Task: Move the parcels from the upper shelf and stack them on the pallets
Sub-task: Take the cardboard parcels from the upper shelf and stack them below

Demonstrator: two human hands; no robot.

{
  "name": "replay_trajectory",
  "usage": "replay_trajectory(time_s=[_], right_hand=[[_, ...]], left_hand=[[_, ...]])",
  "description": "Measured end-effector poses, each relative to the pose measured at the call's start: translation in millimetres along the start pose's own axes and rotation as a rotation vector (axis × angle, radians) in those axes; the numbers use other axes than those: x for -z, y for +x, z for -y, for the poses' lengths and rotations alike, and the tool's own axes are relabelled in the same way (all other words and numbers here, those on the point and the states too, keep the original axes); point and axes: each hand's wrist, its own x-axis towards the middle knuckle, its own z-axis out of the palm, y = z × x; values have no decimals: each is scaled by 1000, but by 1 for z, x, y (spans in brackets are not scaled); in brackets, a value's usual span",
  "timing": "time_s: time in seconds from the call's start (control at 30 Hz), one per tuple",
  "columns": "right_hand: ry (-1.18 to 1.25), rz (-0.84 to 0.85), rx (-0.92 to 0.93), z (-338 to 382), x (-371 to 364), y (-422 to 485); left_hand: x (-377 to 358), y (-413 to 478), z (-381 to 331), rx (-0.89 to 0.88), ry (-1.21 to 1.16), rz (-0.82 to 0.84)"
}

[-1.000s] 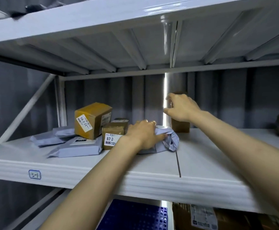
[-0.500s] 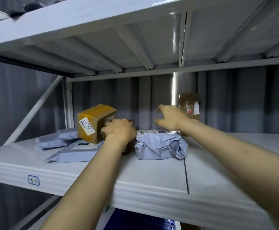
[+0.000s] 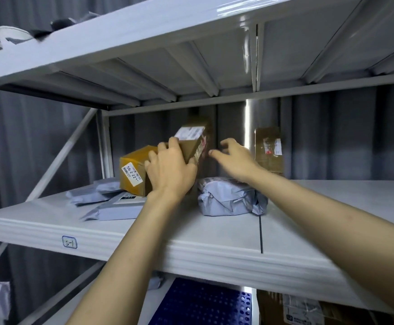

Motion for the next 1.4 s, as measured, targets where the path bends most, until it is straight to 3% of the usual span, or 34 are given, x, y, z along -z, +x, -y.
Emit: replay_trajectory(time_s=[0.17,0.27,0.43,0.83,1.13,1.4], right_hand=[[572,38,-202,24,6,-22],[923,60,-254,40,10,-45],[1141,-48,-260,51,12,-94],[1031,-328,-254,48,34,-251],[1096,-404,-266,14,44,-350],[1291,-501,-469,-39,32,-456]], left_hand=[[34,-23,-11,-105,-242,-137],[50,-40,-19,-120,-393,-105],[77,-74,-26,39,-784,73],[97,-178,-37,358,-1326,689],[99,-256,-52,193,-1335,829],[55,-344,-63,55,-1286,1053]])
